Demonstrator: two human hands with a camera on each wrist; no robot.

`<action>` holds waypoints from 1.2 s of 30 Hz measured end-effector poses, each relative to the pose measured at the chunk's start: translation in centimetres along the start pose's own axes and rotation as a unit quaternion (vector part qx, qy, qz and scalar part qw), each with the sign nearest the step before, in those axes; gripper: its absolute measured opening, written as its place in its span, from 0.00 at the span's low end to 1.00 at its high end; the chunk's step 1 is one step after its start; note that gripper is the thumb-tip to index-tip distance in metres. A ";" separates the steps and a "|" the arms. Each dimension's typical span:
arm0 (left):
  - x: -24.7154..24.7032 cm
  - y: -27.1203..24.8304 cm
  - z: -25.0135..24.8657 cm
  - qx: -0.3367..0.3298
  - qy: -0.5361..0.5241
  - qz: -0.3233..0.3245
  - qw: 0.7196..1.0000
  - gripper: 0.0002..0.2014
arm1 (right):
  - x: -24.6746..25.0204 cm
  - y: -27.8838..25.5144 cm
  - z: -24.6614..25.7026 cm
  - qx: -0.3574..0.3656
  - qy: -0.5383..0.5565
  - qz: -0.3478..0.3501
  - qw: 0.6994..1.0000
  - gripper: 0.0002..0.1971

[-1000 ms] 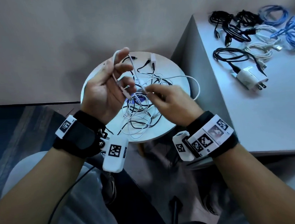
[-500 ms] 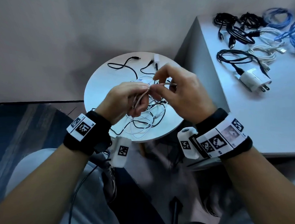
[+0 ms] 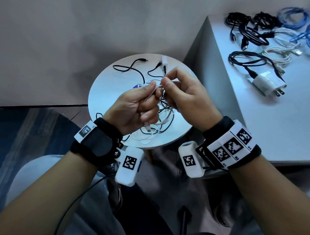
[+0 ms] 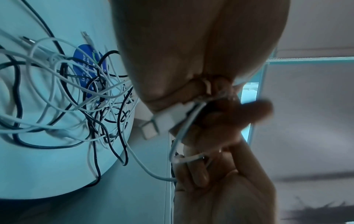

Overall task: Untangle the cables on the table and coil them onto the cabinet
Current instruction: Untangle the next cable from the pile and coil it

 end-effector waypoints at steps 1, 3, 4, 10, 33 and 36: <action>0.0 0.0 -0.1 -0.006 -0.015 0.000 1.000 0.17 | 0.1 0.0 0.0 0.001 -0.007 -0.002 1.000 0.06; 0.1 -0.1 -0.4 -0.019 -0.055 0.008 0.998 0.16 | 0.5 0.1 -0.1 -0.002 -0.043 -0.007 0.999 0.06; 0.2 0.0 -0.5 -0.027 -0.076 0.006 0.997 0.16 | 0.6 0.1 -0.3 -0.007 -0.068 -0.007 0.998 0.08; 1.2 0.0 -2.2 -0.103 -0.215 0.052 0.970 0.21 | 0.3 -0.6 -1.3 -0.019 -0.353 0.040 0.935 0.13; 1.1 0.0 -1.7 -0.101 0.248 -0.064 0.961 0.16 | 1.1 -0.5 2.8 0.091 -0.105 -0.036 0.990 0.05; 0.5 -0.1 -1.2 -0.076 0.127 -0.002 0.989 0.17 | 1.5 -0.1 1.8 0.077 -0.103 -0.076 0.989 0.07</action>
Point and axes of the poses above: each hand's wrist, its own y-axis towards the middle knuckle, its own x-axis out of the back of the hand, z = x × y, the point moved 6 cm from there along y, towards the middle knuckle, and after that the axes turned 4 degrees about x, right-handed, at the moved point
